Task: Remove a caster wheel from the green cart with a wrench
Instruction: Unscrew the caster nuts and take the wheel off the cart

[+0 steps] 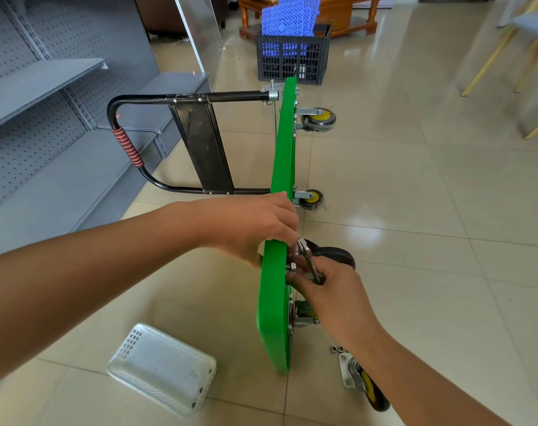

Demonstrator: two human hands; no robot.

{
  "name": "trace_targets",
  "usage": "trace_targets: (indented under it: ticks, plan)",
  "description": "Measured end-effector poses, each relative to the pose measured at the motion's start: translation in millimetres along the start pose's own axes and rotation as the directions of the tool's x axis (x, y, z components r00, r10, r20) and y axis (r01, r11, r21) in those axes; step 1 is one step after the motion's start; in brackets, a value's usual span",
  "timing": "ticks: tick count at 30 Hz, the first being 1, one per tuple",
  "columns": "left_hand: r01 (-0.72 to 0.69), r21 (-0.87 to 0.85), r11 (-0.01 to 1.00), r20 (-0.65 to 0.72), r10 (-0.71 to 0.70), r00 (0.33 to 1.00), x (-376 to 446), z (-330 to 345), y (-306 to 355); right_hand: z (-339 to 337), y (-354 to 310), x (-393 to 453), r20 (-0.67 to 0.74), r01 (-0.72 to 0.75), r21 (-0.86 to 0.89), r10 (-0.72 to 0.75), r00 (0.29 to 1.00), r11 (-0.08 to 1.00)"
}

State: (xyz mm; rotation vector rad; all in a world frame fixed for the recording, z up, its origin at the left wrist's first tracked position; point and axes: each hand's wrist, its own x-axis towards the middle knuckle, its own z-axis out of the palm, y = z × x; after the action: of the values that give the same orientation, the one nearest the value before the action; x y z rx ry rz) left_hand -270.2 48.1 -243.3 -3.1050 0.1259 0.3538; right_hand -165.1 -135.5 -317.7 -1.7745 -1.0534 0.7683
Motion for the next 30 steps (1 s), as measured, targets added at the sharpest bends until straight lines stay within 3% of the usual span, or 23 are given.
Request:
trace_targets:
  ticks: [7,19,30]
  plan:
    - [0.006,-0.001,1.000,0.001,-0.006,1.000,-0.7,-0.3,0.2,-4.1,-3.5,-1.9,0.035,0.006,-0.016,-0.005,0.999,1.000]
    - [0.013,-0.002,1.000,0.009,-0.013,1.000,-0.4,-0.3,0.5,1.7,-2.4,-4.5,-0.005,-0.076,0.192,0.078,0.997,0.978]
    - [-0.001,-0.014,1.000,-0.001,0.001,1.000,1.3,0.1,-1.5,2.0,0.0,0.7,0.008,-0.148,0.167,0.149,0.989,0.975]
